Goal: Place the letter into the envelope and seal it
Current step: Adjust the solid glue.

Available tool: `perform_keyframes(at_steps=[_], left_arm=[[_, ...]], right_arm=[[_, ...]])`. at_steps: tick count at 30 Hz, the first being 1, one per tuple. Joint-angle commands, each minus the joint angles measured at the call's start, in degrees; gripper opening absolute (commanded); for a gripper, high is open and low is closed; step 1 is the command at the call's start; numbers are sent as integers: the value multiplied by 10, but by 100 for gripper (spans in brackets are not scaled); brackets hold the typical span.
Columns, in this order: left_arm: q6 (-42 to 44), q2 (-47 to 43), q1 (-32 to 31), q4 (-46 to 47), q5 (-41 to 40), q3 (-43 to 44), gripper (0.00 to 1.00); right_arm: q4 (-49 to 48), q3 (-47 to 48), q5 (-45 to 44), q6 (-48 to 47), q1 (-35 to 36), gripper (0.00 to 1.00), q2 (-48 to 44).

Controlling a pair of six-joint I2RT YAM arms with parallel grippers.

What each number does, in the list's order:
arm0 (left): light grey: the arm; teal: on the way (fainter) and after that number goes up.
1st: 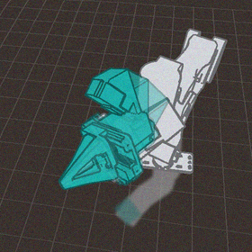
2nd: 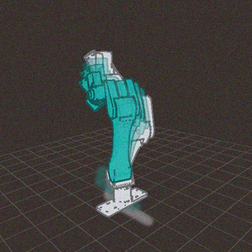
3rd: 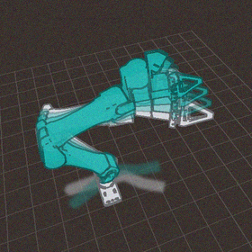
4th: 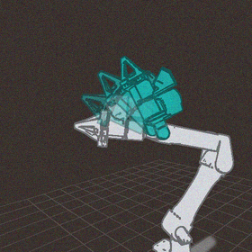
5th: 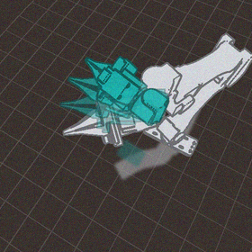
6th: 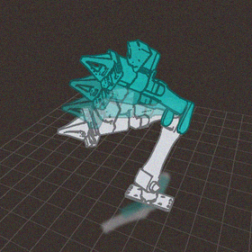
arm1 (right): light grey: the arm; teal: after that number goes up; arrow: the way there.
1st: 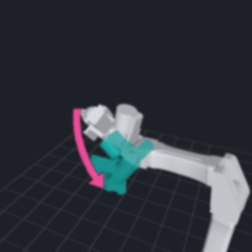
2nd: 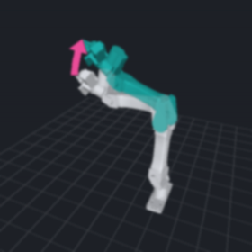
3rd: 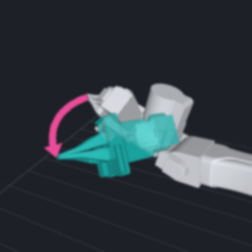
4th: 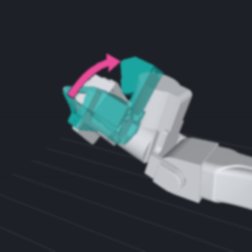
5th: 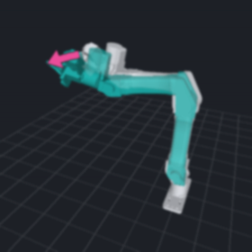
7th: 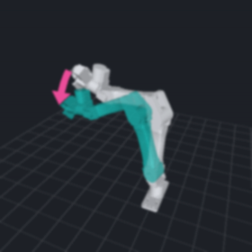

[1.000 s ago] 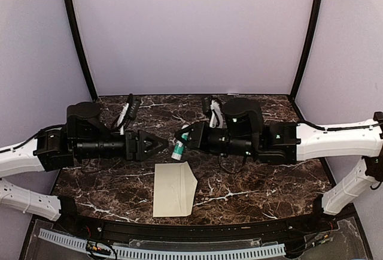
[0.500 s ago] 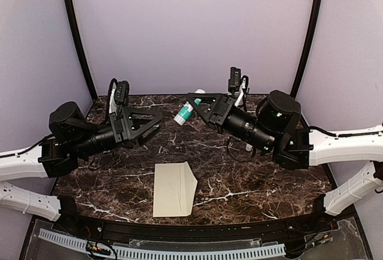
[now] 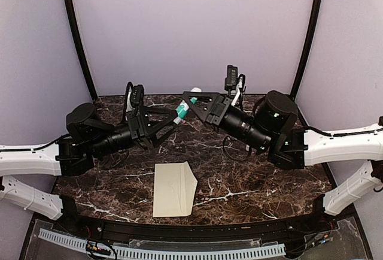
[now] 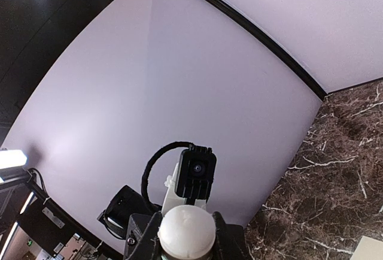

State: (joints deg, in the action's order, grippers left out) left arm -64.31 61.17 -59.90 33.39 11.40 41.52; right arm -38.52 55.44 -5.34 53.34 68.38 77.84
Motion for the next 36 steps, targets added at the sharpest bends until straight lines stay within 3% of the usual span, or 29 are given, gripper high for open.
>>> perform_keyframes(at_steps=[1,7,24,36], left_arm=[[-36,13,-3,92,9,14,68],[-64,41,-7,150,15,16,55],[-82,63,-10,189,23,29,42],[-85,64,-13,196,13,20,23]], right_arm=[[-53,10,4,-26,5,4,-2],[-68,1,0,-44,6,4,-5],[-84,-7,-10,-58,9,2,3],[-85,-14,-16,-62,14,2,-2]])
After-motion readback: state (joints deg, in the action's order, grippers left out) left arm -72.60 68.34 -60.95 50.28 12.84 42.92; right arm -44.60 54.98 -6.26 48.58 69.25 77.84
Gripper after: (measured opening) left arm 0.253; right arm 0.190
